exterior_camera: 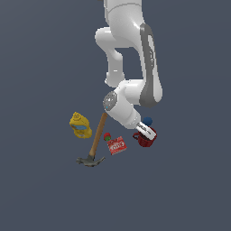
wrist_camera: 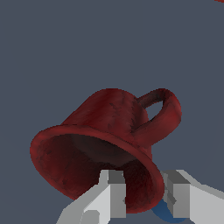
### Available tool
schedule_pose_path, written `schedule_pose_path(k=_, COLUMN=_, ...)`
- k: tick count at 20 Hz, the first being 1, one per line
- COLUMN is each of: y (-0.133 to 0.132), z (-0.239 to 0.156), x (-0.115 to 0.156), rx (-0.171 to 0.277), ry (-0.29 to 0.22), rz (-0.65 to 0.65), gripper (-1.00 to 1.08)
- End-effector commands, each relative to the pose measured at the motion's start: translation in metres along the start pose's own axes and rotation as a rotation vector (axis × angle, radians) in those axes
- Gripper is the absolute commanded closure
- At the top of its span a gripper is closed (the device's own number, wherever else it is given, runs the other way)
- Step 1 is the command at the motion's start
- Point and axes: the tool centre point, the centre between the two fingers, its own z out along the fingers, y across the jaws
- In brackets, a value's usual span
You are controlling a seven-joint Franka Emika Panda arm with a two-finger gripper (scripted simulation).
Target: Pick up a designated object from a clutter of objects.
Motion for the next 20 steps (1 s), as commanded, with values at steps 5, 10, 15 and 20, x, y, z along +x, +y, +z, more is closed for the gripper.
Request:
schedule_pose_path(k=5, y=0.001, z=-0.004, x=-0.001, rx=0.000, ry=0.000, rz=0.000, gripper=1.08)
schedule_pose_path(k=10, y=0.003, z=-0.018, x=-0.006, rx=0.000, ry=0.000, rz=0.001, gripper=1.08)
schedule_pose_path(k=15, y=0.007, z=-0.045, x=-0.016, rx=-0.001, ry=0.000, rz=0.002, gripper=1.08)
schedule_pose_path(k=20, y=0.014, z=-0.084, x=-0.029, rx=-0.001, ry=0.000, rz=0.003, gripper=1.08)
